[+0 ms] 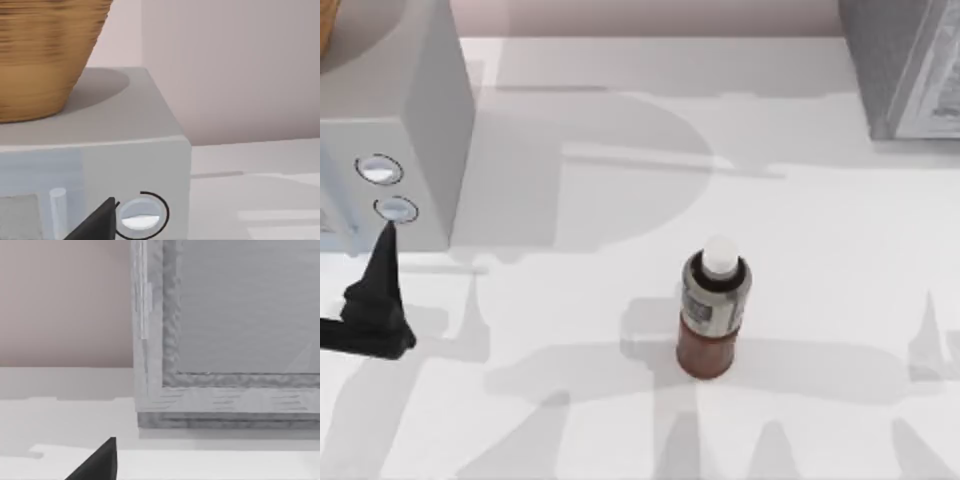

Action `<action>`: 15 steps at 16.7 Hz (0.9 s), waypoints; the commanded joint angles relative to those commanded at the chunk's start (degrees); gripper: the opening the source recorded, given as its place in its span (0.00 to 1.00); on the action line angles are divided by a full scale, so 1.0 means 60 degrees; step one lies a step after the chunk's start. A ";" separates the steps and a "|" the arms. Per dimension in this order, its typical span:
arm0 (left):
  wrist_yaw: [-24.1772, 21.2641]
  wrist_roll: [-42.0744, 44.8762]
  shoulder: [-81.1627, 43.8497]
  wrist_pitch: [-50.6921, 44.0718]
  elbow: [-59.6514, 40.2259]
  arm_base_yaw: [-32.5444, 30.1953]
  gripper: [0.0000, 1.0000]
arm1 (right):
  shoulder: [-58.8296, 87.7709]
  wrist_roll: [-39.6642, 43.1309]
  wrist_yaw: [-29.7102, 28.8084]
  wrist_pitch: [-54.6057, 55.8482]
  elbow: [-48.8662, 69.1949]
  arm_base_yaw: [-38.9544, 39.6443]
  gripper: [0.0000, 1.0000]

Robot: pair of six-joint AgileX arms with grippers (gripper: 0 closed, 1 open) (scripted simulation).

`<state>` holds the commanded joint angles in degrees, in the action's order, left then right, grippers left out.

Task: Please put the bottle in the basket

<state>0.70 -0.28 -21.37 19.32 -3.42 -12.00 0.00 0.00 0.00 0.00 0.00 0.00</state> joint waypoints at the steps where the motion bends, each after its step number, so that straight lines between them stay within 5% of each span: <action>1: 0.0052 -0.0003 -0.0834 0.0699 -0.0100 -0.0397 1.00 | 0.0000 0.0000 0.0000 0.0000 0.0000 0.0000 1.00; 15: 0.0829 0.0068 -1.3418 1.0741 -0.1504 -0.6075 1.00 | 0.0000 0.0000 0.0000 0.0000 0.0000 0.0000 1.00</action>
<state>5.67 0.13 -101.88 83.77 -12.44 -48.45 0.00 0.00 0.00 0.00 0.00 0.00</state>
